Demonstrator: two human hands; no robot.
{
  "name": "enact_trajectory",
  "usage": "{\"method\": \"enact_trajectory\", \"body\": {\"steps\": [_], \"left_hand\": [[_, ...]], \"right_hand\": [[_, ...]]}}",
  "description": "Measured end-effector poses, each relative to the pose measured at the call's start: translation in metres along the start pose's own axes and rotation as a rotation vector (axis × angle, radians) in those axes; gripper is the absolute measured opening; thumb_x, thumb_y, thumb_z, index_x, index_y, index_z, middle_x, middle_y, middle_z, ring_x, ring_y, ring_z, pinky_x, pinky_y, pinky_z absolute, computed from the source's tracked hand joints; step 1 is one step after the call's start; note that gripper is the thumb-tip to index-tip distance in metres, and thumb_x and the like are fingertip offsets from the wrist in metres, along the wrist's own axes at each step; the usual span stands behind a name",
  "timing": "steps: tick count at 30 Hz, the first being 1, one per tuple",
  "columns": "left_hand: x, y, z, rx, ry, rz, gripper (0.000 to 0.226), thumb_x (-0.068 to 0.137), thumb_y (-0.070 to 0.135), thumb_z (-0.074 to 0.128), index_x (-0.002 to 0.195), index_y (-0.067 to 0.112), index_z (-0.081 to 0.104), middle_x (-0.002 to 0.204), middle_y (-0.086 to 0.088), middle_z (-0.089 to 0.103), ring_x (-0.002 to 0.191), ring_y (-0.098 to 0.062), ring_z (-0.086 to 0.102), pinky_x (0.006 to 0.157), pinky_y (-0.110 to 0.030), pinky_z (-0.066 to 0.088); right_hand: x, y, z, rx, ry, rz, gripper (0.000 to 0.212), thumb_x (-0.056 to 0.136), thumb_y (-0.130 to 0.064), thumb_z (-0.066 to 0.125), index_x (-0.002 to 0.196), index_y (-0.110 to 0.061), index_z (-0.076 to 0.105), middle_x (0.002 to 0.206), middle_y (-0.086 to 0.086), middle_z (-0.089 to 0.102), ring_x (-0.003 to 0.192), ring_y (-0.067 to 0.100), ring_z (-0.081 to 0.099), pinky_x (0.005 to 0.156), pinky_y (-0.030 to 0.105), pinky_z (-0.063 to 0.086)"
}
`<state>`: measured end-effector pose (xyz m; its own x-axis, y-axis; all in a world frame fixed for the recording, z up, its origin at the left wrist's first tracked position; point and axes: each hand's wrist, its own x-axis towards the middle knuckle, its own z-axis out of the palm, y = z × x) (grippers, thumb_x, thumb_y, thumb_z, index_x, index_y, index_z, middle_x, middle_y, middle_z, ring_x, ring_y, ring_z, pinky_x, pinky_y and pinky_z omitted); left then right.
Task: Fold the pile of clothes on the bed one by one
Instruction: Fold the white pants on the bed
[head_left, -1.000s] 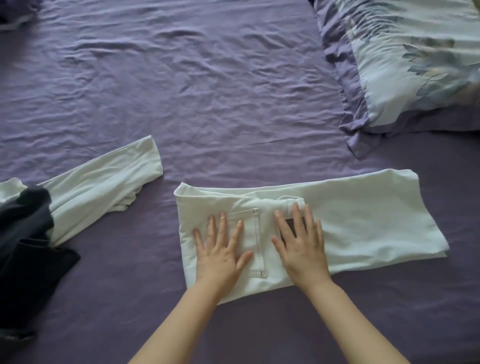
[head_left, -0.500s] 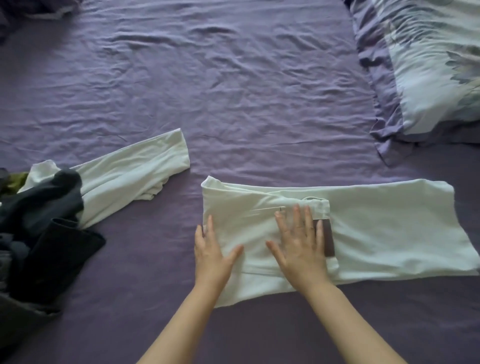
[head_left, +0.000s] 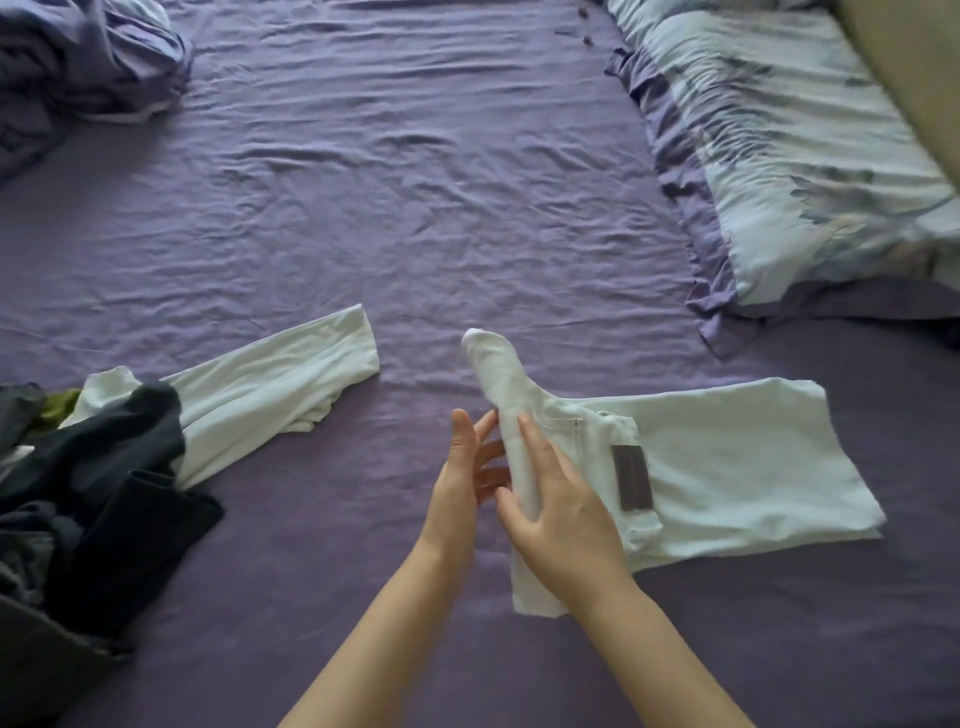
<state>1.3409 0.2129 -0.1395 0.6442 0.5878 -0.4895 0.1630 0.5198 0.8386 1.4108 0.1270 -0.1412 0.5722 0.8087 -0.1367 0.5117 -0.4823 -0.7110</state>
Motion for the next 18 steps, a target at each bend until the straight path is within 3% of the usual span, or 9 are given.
{"method": "enact_trajectory", "body": {"steps": [5,7,10,12,15,18], "left_hand": [[-0.003,0.021,0.073,0.103,-0.231,0.065,0.072,0.079,0.073,0.031,0.128,0.027,0.056,0.113,0.006,0.069,0.100,-0.001,0.064,0.079,-0.009,0.047],[0.002,0.024,0.101,0.161,-0.307,0.098,0.061,0.086,0.061,0.036,0.128,0.023,0.057,0.117,0.007,0.066,0.106,0.007,0.059,0.081,-0.004,0.043],[0.018,0.008,0.133,0.499,-0.284,0.287,0.038,0.097,0.029,0.049,0.134,0.020,0.051,0.130,0.012,0.054,0.122,0.004,0.041,0.102,-0.007,0.029],[0.029,-0.013,0.148,0.818,-0.265,0.415,0.043,0.098,0.019,0.048,0.140,0.023,0.041,0.142,0.009,0.041,0.134,-0.008,0.026,0.107,-0.008,0.016],[0.047,-0.049,0.164,1.177,-0.324,0.437,0.054,0.099,0.022,0.042,0.149,0.030,0.022,0.158,0.005,0.011,0.145,-0.018,0.003,0.116,-0.028,0.012],[0.059,-0.074,0.177,1.353,-0.396,0.373,0.058,0.100,0.027,0.038,0.150,0.036,0.011,0.160,0.005,-0.006,0.146,-0.022,-0.007,0.117,-0.039,0.016]], "right_hand": [[-0.004,0.026,-0.074,-0.019,0.168,0.049,0.072,0.090,-0.009,0.054,0.143,-0.043,0.019,0.145,-0.012,0.041,0.125,0.006,0.045,0.089,0.001,0.029],[-0.006,0.046,-0.109,0.015,0.216,0.088,0.072,0.089,-0.001,0.053,0.139,-0.044,0.022,0.139,-0.007,0.049,0.118,0.011,0.053,0.084,-0.006,0.028],[-0.008,0.079,-0.153,-0.003,0.250,0.159,0.069,0.088,0.000,0.054,0.144,-0.033,0.031,0.130,-0.002,0.058,0.108,0.017,0.057,0.079,0.002,0.033],[-0.008,0.102,-0.175,-0.006,0.273,0.198,0.065,0.088,-0.001,0.055,0.144,-0.027,0.033,0.136,-0.006,0.052,0.117,0.018,0.052,0.083,0.006,0.030],[-0.005,0.140,-0.203,-0.010,0.307,0.263,0.065,0.088,-0.001,0.056,0.144,-0.024,0.032,0.140,-0.006,0.047,0.124,0.019,0.047,0.087,0.009,0.029],[-0.001,0.178,-0.223,0.004,0.280,0.337,0.065,0.090,-0.004,0.054,0.145,-0.026,0.029,0.141,0.000,0.046,0.125,0.022,0.045,0.096,0.024,0.034]]}}
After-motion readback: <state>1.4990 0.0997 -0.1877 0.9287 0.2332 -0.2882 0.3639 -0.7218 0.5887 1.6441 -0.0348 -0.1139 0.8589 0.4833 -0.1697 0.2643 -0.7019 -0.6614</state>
